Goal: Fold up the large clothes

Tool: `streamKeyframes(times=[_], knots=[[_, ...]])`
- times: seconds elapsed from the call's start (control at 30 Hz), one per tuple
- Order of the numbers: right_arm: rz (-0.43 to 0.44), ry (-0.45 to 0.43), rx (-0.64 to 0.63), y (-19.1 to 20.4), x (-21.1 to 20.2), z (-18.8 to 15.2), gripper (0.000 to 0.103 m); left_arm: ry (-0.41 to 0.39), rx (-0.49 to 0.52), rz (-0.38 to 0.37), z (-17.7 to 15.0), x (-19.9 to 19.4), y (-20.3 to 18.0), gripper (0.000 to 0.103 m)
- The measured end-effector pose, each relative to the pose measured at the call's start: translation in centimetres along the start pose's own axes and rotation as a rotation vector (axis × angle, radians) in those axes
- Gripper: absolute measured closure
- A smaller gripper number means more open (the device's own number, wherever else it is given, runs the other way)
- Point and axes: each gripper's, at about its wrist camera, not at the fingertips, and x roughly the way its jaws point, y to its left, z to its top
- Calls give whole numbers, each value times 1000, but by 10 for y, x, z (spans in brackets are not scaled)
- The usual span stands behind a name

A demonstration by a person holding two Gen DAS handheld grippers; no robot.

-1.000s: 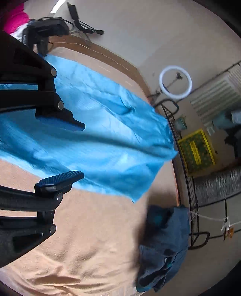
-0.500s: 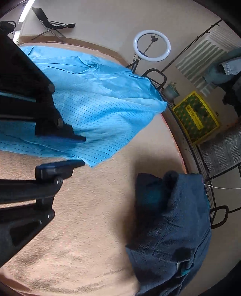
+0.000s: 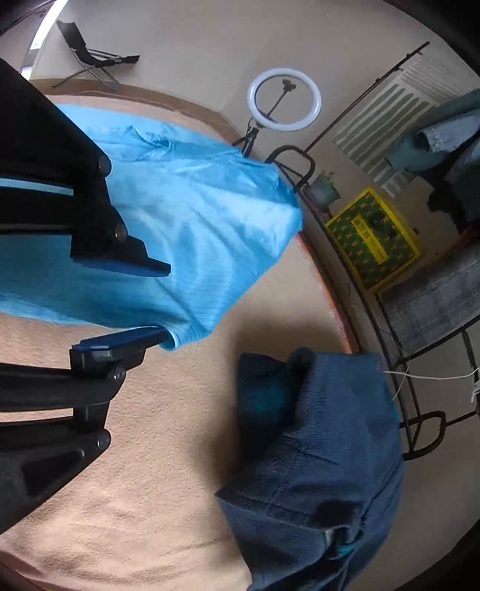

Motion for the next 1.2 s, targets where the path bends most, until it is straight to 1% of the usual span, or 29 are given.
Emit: streamKeyframes(times=[0.1,0.17,0.2,0.27,0.37,0.43,0.5,0.57,0.63,0.7,0.8,0.87,0.93,0.97,1.03,1.13,1.2], knots=[[71,-11,-40,18,-49,-17,68,0,17,27,-1,1,0,102],[103,-19,-82,30,-86,-37,67,8,12,15,-1,3,0,101],[114,-26,-101,36,-104,-49,65,9,13,18,-2,3,1,101],[127,-26,-124,45,-133,-77,62,7,23,18,-2,3,0,101],[139,27,-136,54,-158,-134,61,0,36,24,-3,3,2,102],[141,79,-141,58,-160,-177,61,-4,29,13,-2,6,2,102],[129,150,-144,61,-147,-219,61,-9,7,-3,3,10,3,101],[98,220,-135,59,-127,-249,61,-13,7,-5,3,10,4,102],[83,267,-114,56,-105,-266,61,-15,23,2,2,10,1,102],[98,287,-84,53,-90,-271,61,-13,33,-1,1,12,-2,102],[103,278,-68,51,-73,-266,61,-12,33,-2,0,11,-1,102],[126,280,-46,49,-65,-262,64,-14,34,-4,0,9,-2,102],[132,282,-54,49,-62,-258,98,-13,35,-10,0,11,-4,102],[122,278,-59,49,-64,-256,102,-13,36,-13,0,12,-6,102],[108,254,-66,51,-72,-253,103,-8,40,-30,0,16,-13,102],[75,216,-77,42,-91,-249,103,1,69,-57,-2,23,-30,102],[56,214,-64,33,-98,-248,103,5,109,-34,-3,29,-41,102]])
